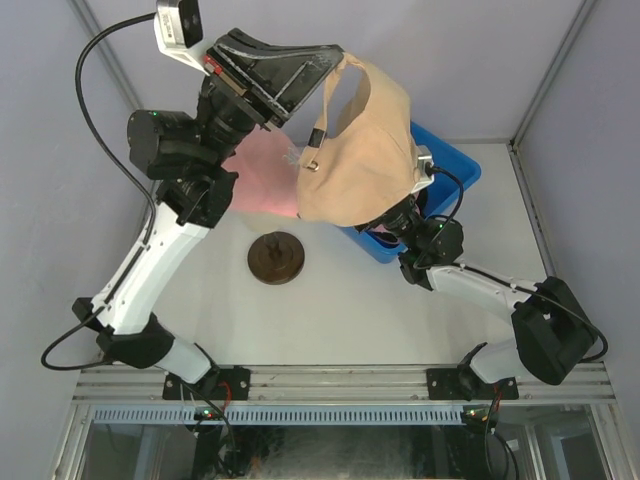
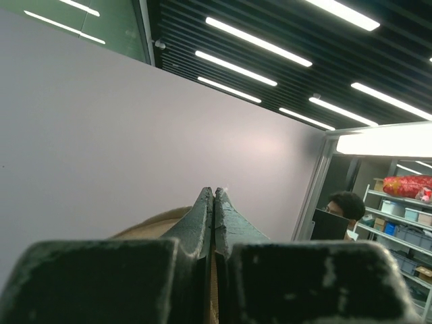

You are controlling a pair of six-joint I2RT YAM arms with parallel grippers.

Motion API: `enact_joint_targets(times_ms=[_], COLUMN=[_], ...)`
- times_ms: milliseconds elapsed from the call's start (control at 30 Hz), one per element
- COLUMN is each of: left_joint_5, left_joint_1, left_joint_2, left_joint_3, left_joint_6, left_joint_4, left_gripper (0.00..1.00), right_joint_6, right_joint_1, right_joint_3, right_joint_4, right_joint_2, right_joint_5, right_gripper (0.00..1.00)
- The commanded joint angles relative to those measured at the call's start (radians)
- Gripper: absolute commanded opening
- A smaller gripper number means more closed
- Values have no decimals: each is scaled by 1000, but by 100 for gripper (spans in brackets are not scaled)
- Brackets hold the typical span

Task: Stack the hats
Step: Stack the hat on the hat.

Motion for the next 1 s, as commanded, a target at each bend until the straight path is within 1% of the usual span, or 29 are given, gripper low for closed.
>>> enact_joint_targets(times_ms=[0, 167, 367, 500, 633, 800, 967], left_joint_5=[-30, -25, -38, -34, -39, -63, -93], left_joint_1=[33, 83, 190, 241, 266, 327, 341], left_joint_2=[-74, -112, -216, -253, -280, -318, -326], left_joint_3=[-85, -133, -306, -379, -442, -516, -558], left_joint_6=[-47, -64, -106, -132, -140, -140, -146], left_joint_4=[133, 159, 234, 272, 295, 301, 291], left_gripper=[0, 0, 0, 0, 0, 0, 0], right_joint_6=[11, 11, 11, 11, 11, 11, 11], right_joint_1=[12, 17, 4, -1, -10, -29, -37], right_joint_3=[45, 24, -10, -13, -11, -5, 12], right_joint_4=[63, 63, 63, 61, 61, 61, 60], right_joint_2=[-4, 2, -9, 8, 16, 22, 31], right_joint_5=[14, 4, 8, 11, 12, 7, -10], right_gripper=[67, 67, 67, 67, 67, 67, 67])
